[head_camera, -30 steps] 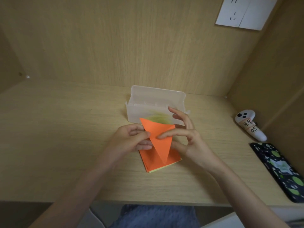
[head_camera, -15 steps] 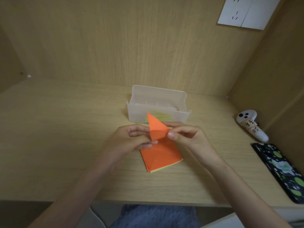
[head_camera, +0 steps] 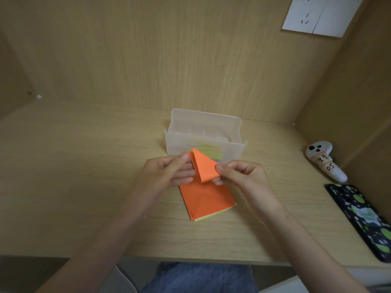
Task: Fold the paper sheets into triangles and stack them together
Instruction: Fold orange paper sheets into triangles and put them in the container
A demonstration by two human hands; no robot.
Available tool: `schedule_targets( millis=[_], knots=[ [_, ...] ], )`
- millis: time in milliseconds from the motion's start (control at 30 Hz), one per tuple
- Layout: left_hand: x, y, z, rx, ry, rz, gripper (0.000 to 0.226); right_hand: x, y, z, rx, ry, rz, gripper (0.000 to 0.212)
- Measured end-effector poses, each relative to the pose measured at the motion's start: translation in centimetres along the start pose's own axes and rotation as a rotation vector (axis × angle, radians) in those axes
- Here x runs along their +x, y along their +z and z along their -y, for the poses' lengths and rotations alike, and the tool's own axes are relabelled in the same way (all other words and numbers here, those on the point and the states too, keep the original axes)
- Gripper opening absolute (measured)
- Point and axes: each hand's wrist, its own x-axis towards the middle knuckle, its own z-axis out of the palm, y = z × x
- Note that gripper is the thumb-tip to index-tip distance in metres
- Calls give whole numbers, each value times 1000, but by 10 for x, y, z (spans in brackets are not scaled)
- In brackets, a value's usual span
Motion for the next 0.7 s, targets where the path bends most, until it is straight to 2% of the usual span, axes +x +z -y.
schedule_targets(
  millis=[333,700],
  knots=[
    [-2,2,2,-7,44,-109,12,-3,4,2,-124,-7,7,10],
    [-3,3,1,40,67,-148,12,-3,6,1,-101,-20,15,4]
  ],
)
